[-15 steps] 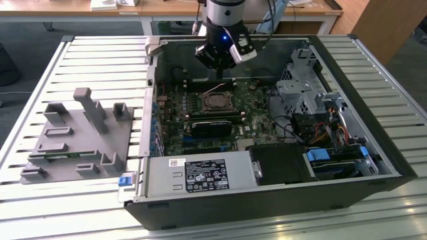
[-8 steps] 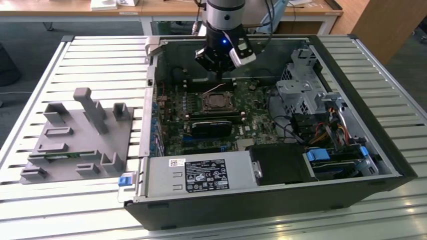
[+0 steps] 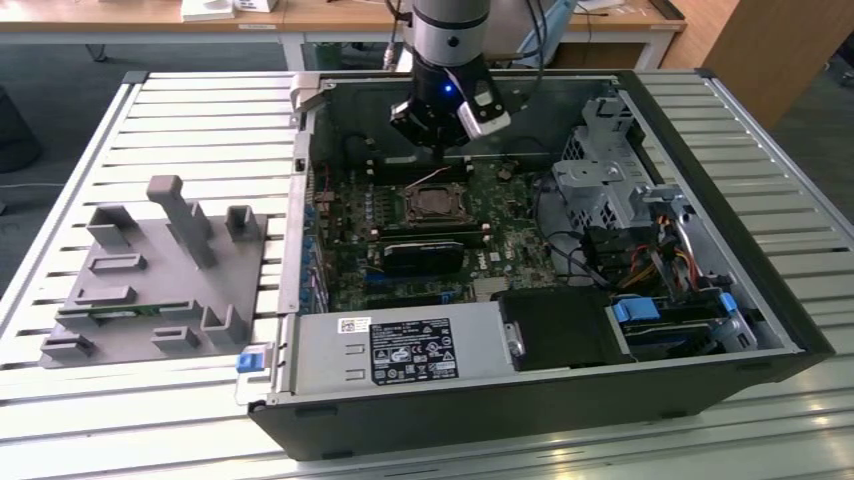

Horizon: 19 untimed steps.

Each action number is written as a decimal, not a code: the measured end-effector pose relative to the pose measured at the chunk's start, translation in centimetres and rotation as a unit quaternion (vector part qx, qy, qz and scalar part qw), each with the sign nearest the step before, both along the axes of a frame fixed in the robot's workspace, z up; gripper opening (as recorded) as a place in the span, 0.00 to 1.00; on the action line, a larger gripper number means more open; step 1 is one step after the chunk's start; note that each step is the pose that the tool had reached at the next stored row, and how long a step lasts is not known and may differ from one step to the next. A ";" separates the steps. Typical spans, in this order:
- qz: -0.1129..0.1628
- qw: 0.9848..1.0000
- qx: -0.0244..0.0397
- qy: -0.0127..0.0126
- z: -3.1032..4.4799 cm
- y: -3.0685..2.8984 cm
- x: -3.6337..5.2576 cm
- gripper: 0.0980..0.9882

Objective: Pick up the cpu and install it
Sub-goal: 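Install the first cpu locking lever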

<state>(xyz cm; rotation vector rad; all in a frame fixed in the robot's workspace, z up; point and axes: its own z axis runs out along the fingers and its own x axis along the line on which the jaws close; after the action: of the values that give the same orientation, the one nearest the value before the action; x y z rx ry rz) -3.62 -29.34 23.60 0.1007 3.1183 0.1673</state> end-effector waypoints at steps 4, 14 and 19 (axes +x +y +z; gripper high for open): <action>0.000 1.000 0.000 0.000 -0.30 0.05 -0.01 0.03; 0.001 1.000 0.000 0.000 -1.08 0.11 -0.02 0.03; 0.001 1.000 0.000 0.000 -1.40 0.14 -0.01 0.03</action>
<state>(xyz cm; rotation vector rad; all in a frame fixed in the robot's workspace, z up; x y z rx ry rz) -3.63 -29.20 22.20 0.0990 3.1185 0.1673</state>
